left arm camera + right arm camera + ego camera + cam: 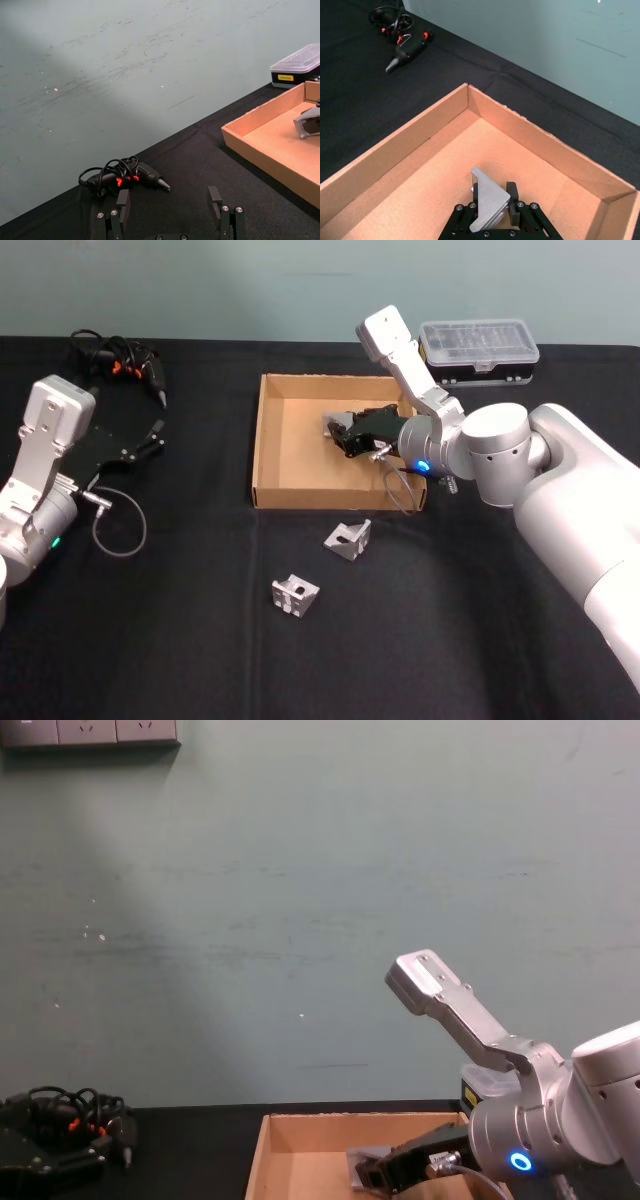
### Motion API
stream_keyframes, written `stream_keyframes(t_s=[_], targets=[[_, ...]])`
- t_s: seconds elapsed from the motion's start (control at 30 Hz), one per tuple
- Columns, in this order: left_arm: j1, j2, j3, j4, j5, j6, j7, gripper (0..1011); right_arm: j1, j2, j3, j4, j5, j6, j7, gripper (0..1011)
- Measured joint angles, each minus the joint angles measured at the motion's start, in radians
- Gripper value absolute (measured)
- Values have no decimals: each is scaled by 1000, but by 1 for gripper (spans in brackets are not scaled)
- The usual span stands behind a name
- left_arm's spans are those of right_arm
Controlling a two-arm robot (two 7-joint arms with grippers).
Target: Use one hand to pick up the angle iron from the table and place it into the box.
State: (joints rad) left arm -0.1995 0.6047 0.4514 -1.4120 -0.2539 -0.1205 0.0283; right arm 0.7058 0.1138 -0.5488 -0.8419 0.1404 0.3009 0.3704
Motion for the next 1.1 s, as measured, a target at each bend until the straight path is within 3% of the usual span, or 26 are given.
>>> stream_keyframes(t_s=[0.3,0.83,1.1], targets=[[0,0,0,0,0,0,0,1011,0,0,1,1,-1,1,2,282],[0,0,0,0,0,0,0,1011,0,1,0,-3,1,0,0,786],[0,0,0,0,0,0,0,1011,-1,2,0,-4,2,0,0,990]])
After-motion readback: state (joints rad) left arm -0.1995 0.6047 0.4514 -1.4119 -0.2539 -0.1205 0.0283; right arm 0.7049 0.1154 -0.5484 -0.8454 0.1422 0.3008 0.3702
